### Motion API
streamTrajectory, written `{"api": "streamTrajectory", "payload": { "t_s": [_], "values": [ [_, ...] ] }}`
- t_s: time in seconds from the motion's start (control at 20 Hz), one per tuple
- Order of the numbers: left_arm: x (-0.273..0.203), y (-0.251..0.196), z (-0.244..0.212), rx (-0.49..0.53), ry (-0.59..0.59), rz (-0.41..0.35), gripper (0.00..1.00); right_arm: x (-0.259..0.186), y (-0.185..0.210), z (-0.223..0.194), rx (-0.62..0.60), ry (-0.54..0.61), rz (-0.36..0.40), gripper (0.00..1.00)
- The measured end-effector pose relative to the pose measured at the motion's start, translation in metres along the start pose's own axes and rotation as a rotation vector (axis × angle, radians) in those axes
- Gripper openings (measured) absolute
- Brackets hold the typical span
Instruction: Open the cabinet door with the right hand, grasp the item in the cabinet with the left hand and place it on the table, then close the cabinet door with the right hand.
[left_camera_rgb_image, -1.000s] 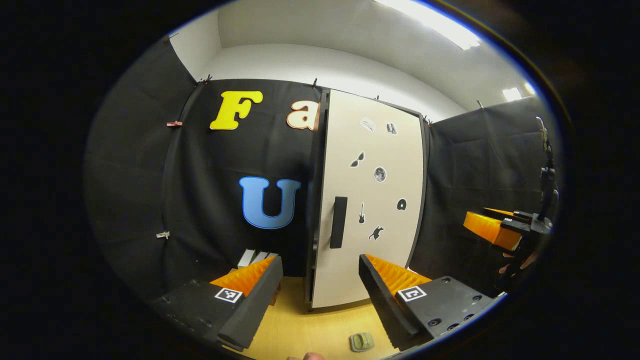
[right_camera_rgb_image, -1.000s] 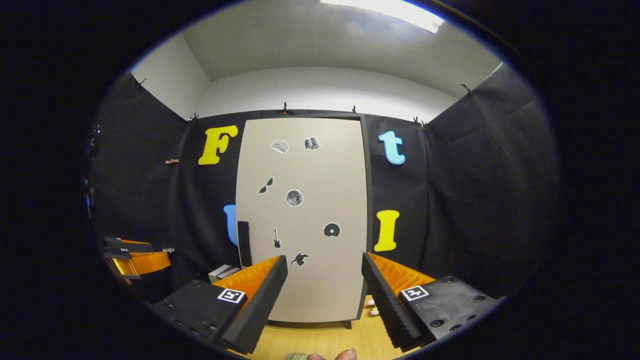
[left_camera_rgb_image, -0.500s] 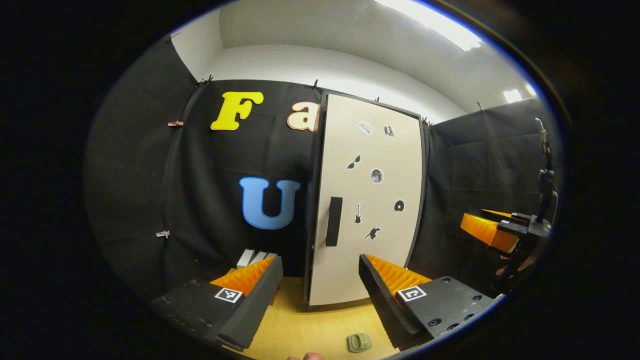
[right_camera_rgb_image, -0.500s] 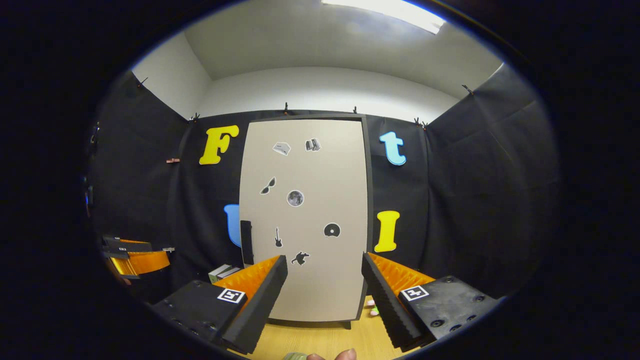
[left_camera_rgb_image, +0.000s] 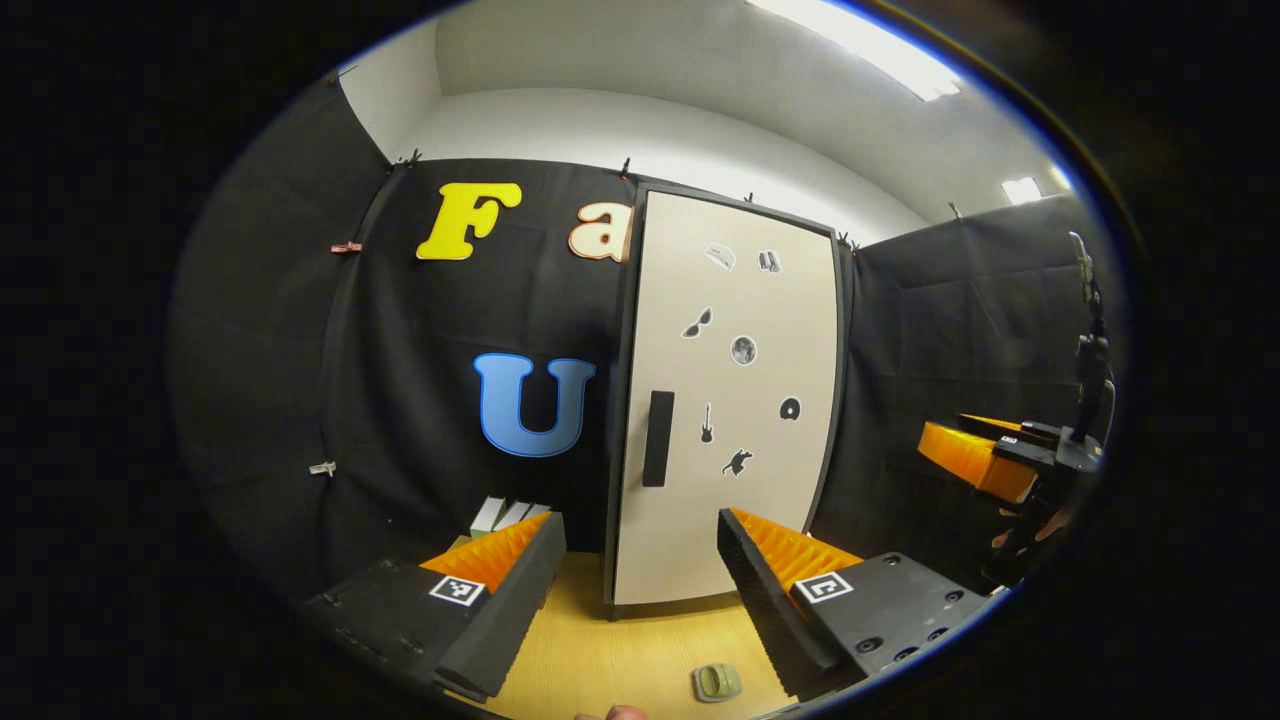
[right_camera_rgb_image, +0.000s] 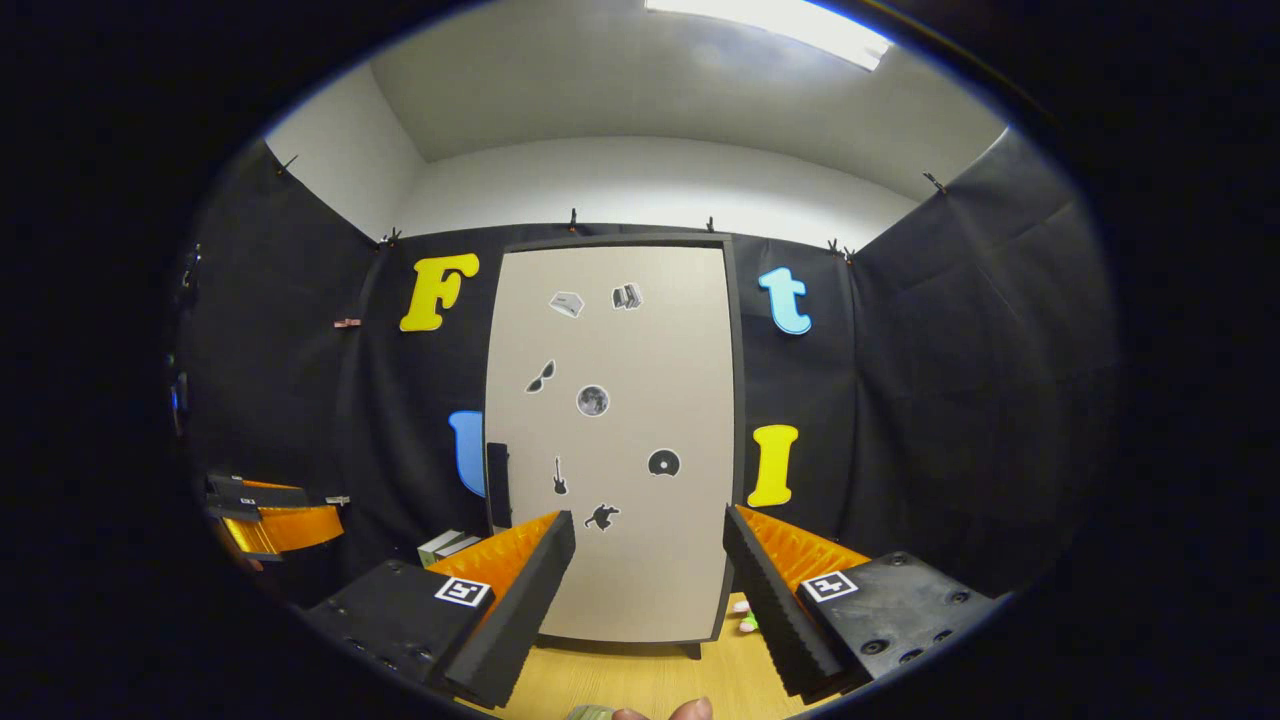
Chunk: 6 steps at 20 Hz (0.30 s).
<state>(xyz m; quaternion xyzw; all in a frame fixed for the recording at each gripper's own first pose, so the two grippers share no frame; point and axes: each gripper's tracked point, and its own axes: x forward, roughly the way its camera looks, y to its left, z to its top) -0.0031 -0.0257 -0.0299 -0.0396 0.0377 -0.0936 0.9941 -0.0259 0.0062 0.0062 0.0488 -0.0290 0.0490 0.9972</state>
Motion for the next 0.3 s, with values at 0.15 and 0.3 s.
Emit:
{"api": "streamTrajectory", "payload": {
  "t_s": [0.15, 0.3],
  "values": [
    [-0.003, -0.0027, -0.0002, 0.001, 0.004, -0.001, 0.96, -0.0008, 0.001, -0.0002, -0.001, -0.001, 0.001, 0.96],
    [-0.0058, -0.0035, -0.0001, 0.007, 0.008, 0.0, 0.96, -0.0027, 0.0012, 0.0008, 0.003, -0.004, 0.001, 0.96]
  ]
}}
